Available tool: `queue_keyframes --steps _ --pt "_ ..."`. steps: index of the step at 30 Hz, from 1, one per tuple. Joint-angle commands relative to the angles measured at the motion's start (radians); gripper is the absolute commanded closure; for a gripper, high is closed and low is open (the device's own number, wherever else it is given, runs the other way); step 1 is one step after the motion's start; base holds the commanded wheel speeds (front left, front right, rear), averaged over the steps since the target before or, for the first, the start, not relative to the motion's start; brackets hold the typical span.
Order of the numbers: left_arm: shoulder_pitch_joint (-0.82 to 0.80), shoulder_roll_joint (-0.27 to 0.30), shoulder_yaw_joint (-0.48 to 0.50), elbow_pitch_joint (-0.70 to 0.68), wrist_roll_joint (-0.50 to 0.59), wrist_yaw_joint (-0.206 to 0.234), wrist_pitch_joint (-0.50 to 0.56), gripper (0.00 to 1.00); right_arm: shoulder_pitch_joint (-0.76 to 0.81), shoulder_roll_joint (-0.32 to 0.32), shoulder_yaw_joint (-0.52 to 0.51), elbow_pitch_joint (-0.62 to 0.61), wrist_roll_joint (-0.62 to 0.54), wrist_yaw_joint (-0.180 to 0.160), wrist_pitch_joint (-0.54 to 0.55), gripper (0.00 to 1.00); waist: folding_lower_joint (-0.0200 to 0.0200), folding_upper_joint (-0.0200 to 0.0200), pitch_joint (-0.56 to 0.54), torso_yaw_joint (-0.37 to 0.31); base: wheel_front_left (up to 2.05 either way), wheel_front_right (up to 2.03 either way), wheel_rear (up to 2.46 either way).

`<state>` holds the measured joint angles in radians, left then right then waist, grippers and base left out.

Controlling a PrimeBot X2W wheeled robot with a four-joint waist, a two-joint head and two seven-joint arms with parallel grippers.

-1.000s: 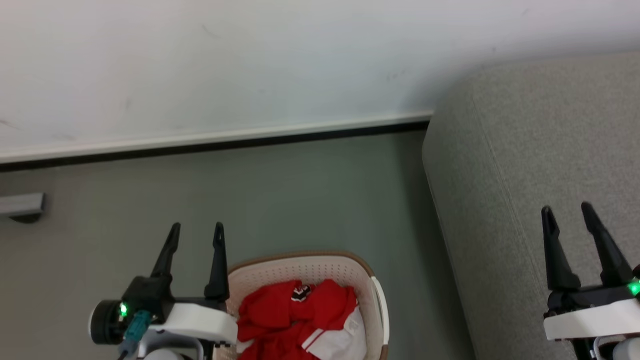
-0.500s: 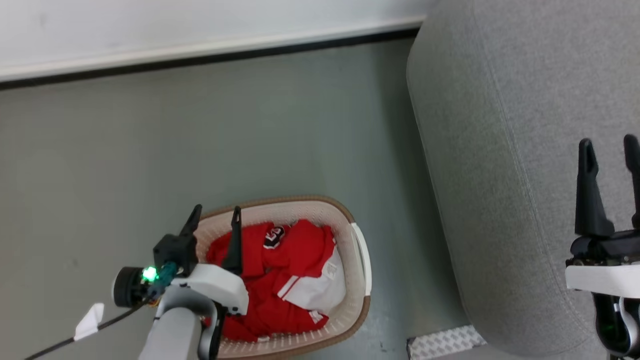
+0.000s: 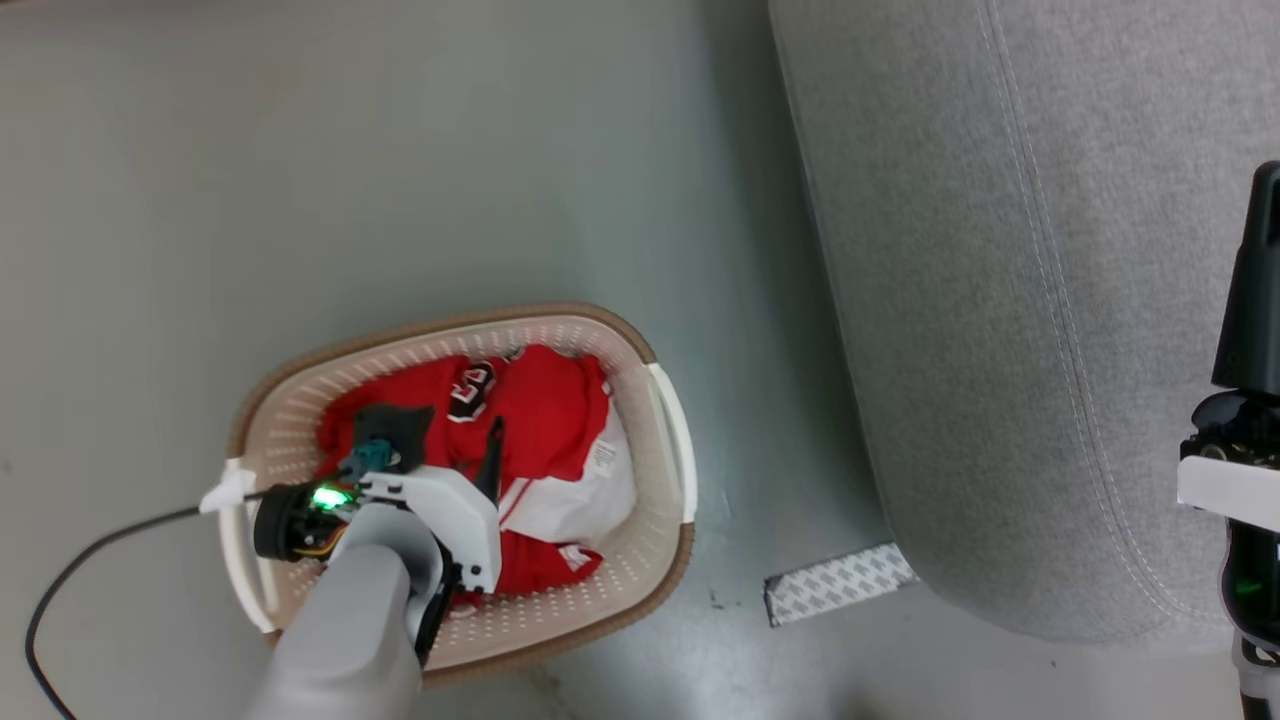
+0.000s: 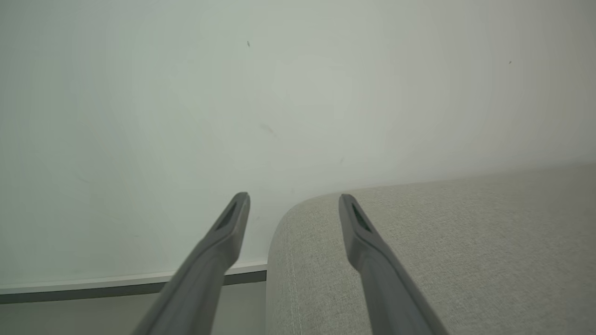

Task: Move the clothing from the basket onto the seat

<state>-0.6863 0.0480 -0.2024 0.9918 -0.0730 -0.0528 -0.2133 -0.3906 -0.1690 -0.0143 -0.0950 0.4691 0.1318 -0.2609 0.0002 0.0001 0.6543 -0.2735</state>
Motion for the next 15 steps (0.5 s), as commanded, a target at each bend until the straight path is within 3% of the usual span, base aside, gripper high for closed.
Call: queue_keyframes --steps 1,15 --pt "-0.026 0.008 -0.002 0.028 -0.010 -0.007 0.009 0.00 -0.016 0.004 -0.007 -0.006 0.006 -0.002 -0.003 0.00 -0.0002 -0.0001 0.036 -0.031 0.00 0.00 0.00" --pt "-0.204 0.012 -0.043 0.244 -0.034 -0.045 0.148 0.00 -0.068 0.040 0.010 -0.049 0.025 -0.002 -0.003 0.00 -0.0002 -0.0001 0.172 -0.105 0.00 0.00 0.00"
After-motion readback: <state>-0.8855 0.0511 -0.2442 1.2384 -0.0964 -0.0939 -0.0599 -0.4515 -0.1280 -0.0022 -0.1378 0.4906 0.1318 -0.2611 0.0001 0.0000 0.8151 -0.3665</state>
